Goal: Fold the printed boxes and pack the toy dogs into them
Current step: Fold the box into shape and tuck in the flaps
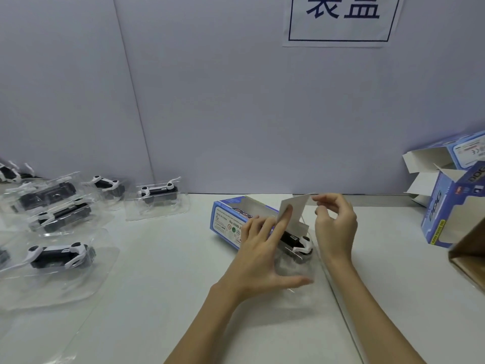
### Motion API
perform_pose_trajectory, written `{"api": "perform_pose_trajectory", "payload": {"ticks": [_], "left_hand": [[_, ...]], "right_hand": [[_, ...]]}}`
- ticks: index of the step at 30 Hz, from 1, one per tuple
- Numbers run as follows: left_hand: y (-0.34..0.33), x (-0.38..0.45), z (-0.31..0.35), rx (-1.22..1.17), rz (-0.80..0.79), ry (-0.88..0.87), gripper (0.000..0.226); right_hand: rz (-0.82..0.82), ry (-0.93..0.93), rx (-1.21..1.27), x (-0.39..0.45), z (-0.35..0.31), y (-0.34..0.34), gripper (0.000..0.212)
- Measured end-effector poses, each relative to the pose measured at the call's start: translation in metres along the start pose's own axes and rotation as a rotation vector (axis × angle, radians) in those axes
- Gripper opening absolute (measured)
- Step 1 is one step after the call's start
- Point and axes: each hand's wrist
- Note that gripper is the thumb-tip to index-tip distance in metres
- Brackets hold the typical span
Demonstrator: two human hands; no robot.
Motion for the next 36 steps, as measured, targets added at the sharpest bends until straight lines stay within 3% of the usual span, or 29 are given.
{"api": "perform_pose_trajectory", "payload": {"ticks": [3, 6, 8, 12, 15, 18, 23, 27, 31, 36], "left_hand": [[-0.002, 0.001, 0.002, -0.053, 0.018, -0.028, 0.105], [0.000, 0.003, 0.002, -0.084, 0.035, -0.015, 0.091], [0.004, 0.003, 0.001, -0.144, 0.073, 0.044, 0.086], [0.016, 0.005, -0.003, -0.361, 0.238, 0.178, 0.082], [0.024, 0.006, -0.007, -0.499, 0.341, 0.193, 0.081], [0.033, 0.007, -0.009, -0.628, 0.389, 0.215, 0.080], [0.041, 0.011, -0.002, -0.635, 0.390, 0.201, 0.076], [0.042, 0.010, -0.006, -0.539, 0.293, 0.115, 0.117], [0.038, 0.014, -0.008, -0.541, 0.413, 0.093, 0.100], [0.045, 0.012, -0.008, -0.782, 0.521, 0.200, 0.086]], "right_hand": [[0.100, -0.215, 0.333, 0.005, 0.002, -0.003, 0.031], [0.032, -0.362, 0.284, 0.007, 0.010, -0.004, 0.029], [-0.066, -0.416, 0.162, 0.007, 0.016, -0.004, 0.023], [-0.430, -0.466, 0.218, 0.004, 0.015, -0.006, 0.022], [-0.609, -0.249, 0.190, -0.008, 0.012, -0.011, 0.017], [-0.464, 0.009, 0.035, -0.018, 0.011, -0.019, 0.010], [-0.250, 0.115, -0.005, -0.021, 0.000, -0.019, 0.012], [-0.112, 0.035, -0.063, -0.014, -0.008, -0.013, 0.042], [-0.073, 0.004, -0.012, -0.014, -0.015, -0.012, 0.045], [-0.178, 0.118, 0.074, -0.026, -0.026, -0.018, 0.017]]}}
Point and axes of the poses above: each hand's wrist, its own x-axis towards the middle knuckle, its own y-axis out of the back of the hand, z = x × y, and after that the axes turned 2 degrees about -z, right-handed
